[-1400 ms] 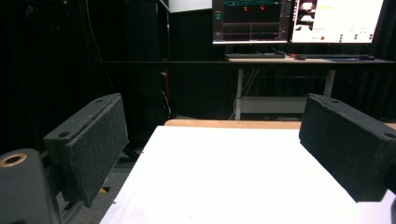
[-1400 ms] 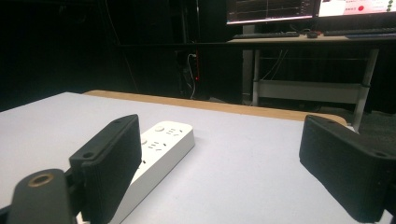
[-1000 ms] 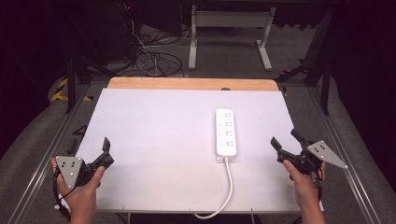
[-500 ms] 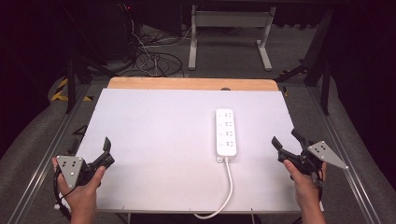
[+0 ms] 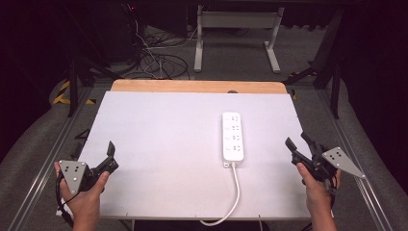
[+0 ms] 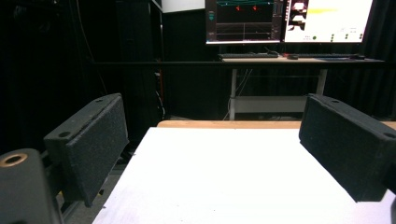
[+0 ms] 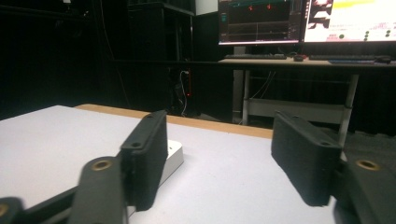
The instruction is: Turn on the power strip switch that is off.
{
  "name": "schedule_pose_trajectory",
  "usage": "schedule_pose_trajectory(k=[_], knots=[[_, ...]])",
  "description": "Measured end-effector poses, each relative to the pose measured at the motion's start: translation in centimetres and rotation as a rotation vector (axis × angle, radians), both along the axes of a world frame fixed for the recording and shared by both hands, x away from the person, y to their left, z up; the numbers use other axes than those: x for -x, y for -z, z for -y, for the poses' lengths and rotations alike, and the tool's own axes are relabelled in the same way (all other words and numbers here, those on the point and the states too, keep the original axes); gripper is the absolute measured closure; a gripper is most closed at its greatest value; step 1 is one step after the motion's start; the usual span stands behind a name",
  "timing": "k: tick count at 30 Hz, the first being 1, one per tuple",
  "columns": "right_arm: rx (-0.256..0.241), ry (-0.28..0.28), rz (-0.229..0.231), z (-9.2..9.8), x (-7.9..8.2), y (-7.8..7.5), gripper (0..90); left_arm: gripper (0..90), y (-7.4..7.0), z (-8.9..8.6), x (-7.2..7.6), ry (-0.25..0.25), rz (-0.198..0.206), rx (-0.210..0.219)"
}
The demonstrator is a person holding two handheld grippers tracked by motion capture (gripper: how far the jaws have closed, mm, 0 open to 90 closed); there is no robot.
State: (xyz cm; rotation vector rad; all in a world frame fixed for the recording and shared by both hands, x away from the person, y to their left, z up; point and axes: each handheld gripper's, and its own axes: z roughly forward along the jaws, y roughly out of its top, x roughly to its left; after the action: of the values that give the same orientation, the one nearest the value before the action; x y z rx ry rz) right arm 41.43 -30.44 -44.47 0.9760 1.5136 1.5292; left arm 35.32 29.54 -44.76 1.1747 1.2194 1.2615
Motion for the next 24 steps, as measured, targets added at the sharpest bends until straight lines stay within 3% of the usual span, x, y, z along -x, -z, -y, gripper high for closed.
schedule_pose_trajectory(k=[3, 6, 16, 19, 24], knots=[[-0.003, -0.008, 0.013, 0.2, 0.2, -0.2, 49.8, 8.3, 0.0, 0.1, 0.0, 0.004, -0.001, 0.002], [-0.002, -0.011, 0.004, 0.2, 0.3, -0.4, 53.6, 8.3, 0.0, 0.1, 0.0, 0.001, 0.001, 0.003], [0.02, -0.035, -0.1, 0.1, 0.9, -2.7, 78.9, 8.4, 0.0, 0.1, 0.0, 0.007, -0.004, -0.002], [-0.003, -0.086, -0.127, 0.1, 0.8, -3.3, 85.0, 8.5, 0.0, 0.1, -0.1, 0.01, -0.004, -0.001], [0.09, -0.105, -0.138, -1.3, 0.7, -4.3, 88.7, 8.5, 0.1, 0.2, -0.1, 0.011, -0.006, -0.002]])
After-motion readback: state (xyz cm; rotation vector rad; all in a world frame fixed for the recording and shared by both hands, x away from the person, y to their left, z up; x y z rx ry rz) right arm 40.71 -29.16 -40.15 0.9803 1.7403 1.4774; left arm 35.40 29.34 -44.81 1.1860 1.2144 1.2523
